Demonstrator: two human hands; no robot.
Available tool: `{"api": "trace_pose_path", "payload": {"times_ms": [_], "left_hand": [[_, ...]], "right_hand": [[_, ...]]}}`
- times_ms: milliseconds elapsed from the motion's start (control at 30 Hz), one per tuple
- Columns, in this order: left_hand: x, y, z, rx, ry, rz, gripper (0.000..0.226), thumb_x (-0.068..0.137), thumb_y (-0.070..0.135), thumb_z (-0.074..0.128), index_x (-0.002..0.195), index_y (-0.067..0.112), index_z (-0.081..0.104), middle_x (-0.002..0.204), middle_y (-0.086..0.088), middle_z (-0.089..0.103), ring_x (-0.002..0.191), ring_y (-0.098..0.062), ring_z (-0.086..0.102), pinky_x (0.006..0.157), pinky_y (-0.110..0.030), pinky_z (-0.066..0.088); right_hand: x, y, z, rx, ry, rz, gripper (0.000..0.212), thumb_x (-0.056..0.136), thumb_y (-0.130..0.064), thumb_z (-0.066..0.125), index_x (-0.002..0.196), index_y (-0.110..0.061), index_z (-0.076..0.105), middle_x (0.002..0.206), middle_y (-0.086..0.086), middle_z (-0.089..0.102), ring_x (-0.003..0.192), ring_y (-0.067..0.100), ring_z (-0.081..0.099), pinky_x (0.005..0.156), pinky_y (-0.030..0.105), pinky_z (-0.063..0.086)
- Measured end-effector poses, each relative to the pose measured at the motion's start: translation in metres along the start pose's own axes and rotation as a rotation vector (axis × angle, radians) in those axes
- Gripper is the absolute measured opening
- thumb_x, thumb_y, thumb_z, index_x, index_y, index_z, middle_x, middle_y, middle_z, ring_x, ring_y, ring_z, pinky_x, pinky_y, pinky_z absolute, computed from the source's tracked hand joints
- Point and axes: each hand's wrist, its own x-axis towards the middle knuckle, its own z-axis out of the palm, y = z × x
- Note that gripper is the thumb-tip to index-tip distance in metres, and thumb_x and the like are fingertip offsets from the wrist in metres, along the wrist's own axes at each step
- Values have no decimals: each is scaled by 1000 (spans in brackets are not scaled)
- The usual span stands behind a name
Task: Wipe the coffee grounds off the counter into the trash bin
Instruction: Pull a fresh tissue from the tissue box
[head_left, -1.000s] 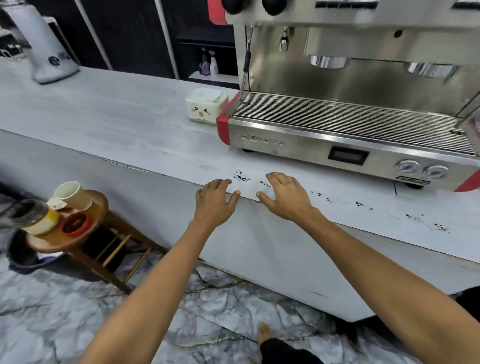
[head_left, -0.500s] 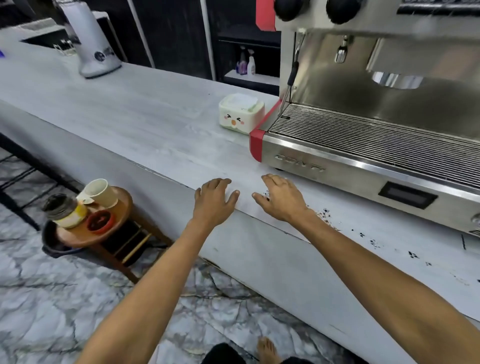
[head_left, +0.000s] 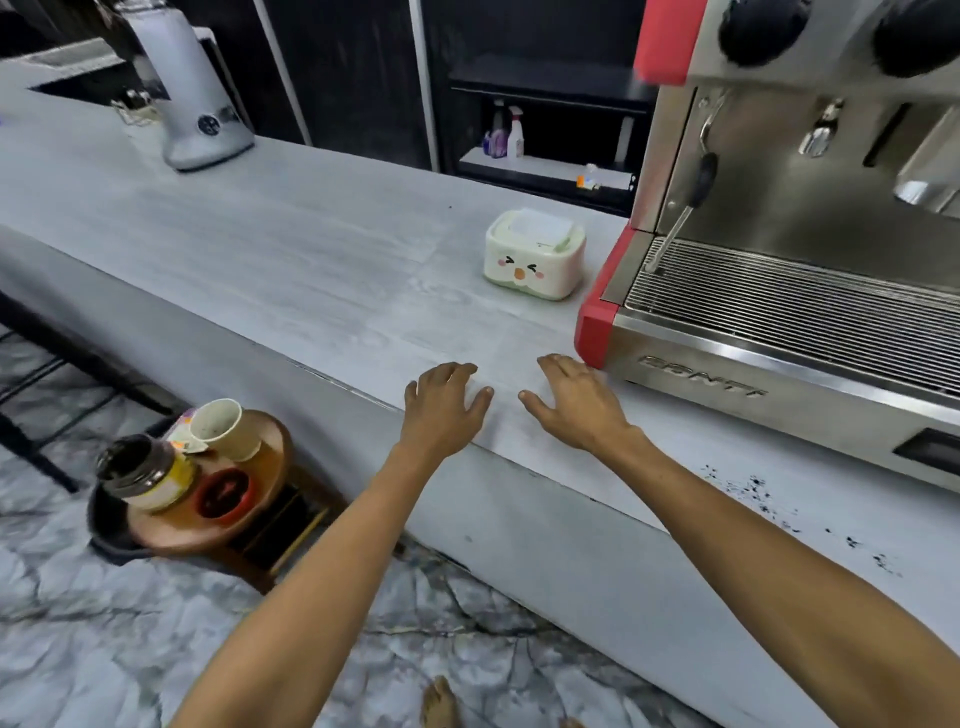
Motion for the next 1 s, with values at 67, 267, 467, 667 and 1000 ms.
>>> {"api": "trace_pose_path", "payload": {"times_ms": [67,267,467,667,1000], "left_hand": [[13,-14,-5,-7,-14,25,49,96,48,52,136,19,54,142,-5,54,133,-30,46,110,-54,33],[44,-49,-16,-25,-46,115,48,95,47,54,134,19,56,140,-5,55,131,-30,48,108,-55,36],[75,-69,-21,-48,-80,171,48,96,48,52,135,19,55,142,-4,53,132,-29,47,108,-52,35],[118,-65,-21,-55,-99,250,49,96,48,53,136,18,54,143,-6,53,131,-32,47,107,-56,36],[208,-43,-20,-65,-40,358,55,93,49,53,136,14,54,139,-9,56,126,-32,53,99,-52,45]], "right_hand": [[7,-11,4,5,11,30,65,94,-54,42,144,-14,35,151,6,37,137,23,33,111,36,25],[27,-41,13,-13,51,129,63,95,-51,44,144,-13,36,150,7,37,136,25,34,111,35,25],[48,-51,14,-41,81,190,63,94,-51,44,142,-11,37,148,9,40,135,25,36,112,36,26],[83,-49,6,-43,140,231,64,95,-49,44,143,-8,36,148,12,40,136,26,35,112,36,24],[168,-21,-30,-38,268,246,57,95,-44,45,138,-7,42,140,11,49,129,28,42,110,41,31]]}}
